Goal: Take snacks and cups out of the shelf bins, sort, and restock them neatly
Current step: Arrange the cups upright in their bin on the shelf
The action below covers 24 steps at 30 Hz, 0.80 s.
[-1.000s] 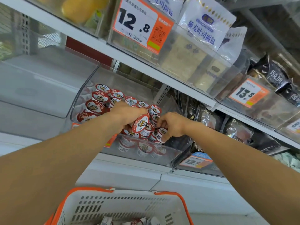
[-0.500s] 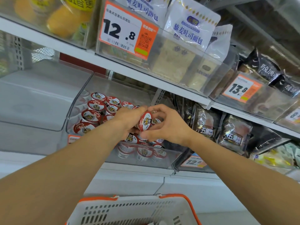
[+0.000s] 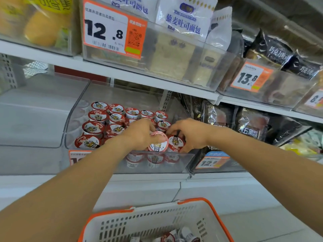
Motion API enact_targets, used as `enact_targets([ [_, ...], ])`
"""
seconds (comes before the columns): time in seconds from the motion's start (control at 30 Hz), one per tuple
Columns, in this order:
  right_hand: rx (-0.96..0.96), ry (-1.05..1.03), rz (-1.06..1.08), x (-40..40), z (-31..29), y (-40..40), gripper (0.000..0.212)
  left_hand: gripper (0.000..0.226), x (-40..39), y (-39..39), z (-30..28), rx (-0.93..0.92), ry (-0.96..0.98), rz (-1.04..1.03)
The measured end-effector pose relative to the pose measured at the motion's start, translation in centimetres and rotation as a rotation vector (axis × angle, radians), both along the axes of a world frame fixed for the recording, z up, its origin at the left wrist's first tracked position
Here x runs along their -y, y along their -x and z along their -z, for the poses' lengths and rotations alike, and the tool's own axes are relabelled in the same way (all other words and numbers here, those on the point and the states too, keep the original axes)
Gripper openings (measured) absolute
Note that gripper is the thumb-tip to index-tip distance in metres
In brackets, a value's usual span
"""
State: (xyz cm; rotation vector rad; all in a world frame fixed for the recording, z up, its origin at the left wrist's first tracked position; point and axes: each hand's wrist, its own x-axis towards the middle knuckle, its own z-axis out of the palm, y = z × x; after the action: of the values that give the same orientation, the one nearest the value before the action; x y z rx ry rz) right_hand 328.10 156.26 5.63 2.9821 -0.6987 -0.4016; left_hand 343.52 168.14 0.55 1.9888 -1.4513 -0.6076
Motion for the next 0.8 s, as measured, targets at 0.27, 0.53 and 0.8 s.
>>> enact_targets([
  [0.27, 0.041, -0.085, 0.025, 0.9, 0.6, 0.1, 0.049, 0.027, 1.4, 0.6, 1.4, 0.142, 0.047, 0.031],
  [0.53, 0.319, -0.33, 0.098, -0.1, 2.5, -1.1, 0.024, 0.017, 0.8, -0.3, 1.8, 0.298, 0.043, -0.018],
  [0.8, 0.204, -0.226, 0.105, -0.2, 3.7, -2.7, 0.033, 0.047, -1.2, -3.1, 0.9, 0.35, -0.165, 0.081],
])
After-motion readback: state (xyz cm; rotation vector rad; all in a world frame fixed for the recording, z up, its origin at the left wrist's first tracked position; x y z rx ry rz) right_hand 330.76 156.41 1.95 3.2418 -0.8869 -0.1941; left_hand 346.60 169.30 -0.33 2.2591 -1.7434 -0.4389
